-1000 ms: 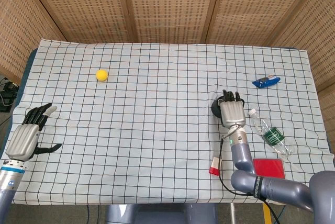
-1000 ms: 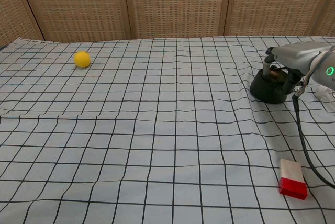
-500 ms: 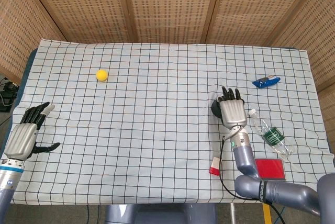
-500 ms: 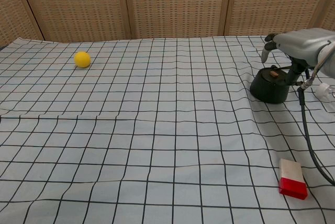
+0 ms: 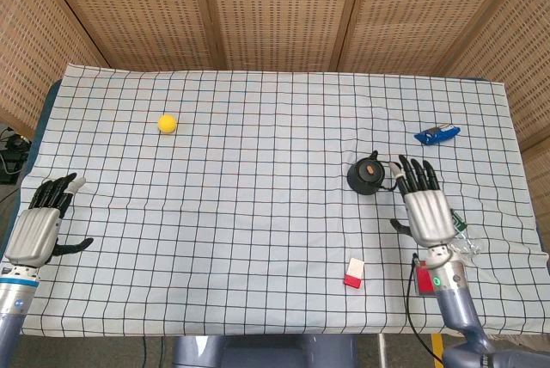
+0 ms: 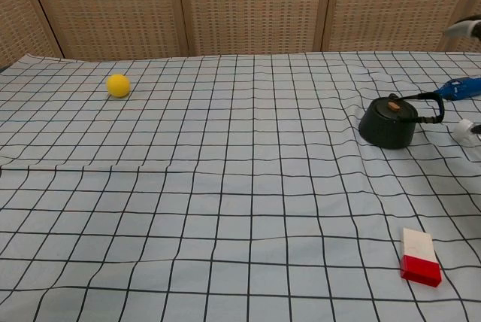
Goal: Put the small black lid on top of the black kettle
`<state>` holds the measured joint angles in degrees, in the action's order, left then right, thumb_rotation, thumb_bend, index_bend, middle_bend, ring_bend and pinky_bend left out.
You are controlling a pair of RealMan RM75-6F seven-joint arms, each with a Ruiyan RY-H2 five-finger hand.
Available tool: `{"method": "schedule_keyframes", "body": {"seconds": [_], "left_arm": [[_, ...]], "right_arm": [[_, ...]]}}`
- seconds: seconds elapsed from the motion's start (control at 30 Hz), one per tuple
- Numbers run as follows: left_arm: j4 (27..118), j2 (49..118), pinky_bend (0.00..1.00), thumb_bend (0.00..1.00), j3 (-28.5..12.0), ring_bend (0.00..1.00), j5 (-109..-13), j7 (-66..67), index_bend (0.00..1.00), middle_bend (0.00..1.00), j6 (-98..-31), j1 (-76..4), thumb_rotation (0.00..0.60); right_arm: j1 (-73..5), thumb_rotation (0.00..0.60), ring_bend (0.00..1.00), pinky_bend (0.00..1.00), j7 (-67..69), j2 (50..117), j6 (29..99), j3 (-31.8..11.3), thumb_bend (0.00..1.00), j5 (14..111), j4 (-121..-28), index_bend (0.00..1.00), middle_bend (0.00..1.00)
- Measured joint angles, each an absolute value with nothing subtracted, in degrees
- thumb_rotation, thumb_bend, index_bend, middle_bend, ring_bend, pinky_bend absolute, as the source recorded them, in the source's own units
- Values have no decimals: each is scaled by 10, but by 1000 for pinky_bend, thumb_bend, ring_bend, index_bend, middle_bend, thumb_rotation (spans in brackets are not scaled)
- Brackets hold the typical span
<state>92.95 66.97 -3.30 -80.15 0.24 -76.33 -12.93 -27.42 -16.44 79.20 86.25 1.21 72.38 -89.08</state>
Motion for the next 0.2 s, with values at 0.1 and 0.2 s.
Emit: {"method": "schedule_keyframes", "body": {"seconds": [0.1,0.2], "left_arm": [[911,680,0,11,-28,0,-800,7,0,0,-770,-122,600],[895,686,0,12,-24,0,-800,4,0,0,-780,-111,600]], "right_arm": [[-233,600,0,0,-114,784,890,31,222,764,-858,19,0],[-206,600,0,0,-77,781,907,38,222,785,-834,19,0]]}}
